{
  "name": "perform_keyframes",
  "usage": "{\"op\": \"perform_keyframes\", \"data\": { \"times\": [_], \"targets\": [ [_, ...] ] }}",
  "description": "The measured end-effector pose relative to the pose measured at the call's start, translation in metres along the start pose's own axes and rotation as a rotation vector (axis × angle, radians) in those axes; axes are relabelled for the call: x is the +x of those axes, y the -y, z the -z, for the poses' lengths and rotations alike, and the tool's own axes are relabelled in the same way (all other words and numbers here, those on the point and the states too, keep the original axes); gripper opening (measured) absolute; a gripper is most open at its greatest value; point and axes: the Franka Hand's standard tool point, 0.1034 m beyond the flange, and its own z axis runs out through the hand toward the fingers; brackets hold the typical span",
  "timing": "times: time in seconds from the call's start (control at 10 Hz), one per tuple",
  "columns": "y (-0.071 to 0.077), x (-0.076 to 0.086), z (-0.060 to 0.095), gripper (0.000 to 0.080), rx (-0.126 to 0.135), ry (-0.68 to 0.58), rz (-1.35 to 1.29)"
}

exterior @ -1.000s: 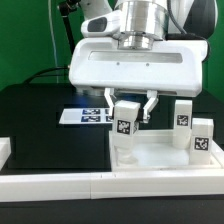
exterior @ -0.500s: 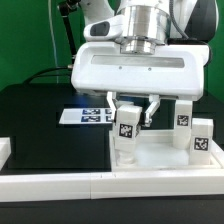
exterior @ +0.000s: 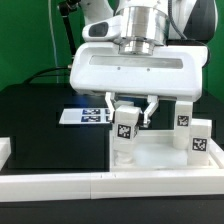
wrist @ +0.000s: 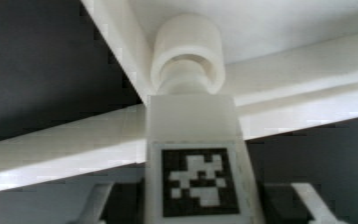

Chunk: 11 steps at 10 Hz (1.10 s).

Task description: Assemble square table

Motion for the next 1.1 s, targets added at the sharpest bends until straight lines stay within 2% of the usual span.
{"op": "perform_keyframes", "data": {
  "times": [0.4,0.5,0.7,1.1],
  "targets": [
    [0.0,-0.001,0.0,0.0291,0.0,0.0,0.002],
    [-0.004,-0.004,0.0,0.0291,-0.002,-0.02,0.017],
    [0.0,-0.011,-0.002,0.0291,0.005,-0.017,0.022],
    [0.0,-0.011,-0.002,0.0291,0.005,-0.016,0.022]
  ]
}}
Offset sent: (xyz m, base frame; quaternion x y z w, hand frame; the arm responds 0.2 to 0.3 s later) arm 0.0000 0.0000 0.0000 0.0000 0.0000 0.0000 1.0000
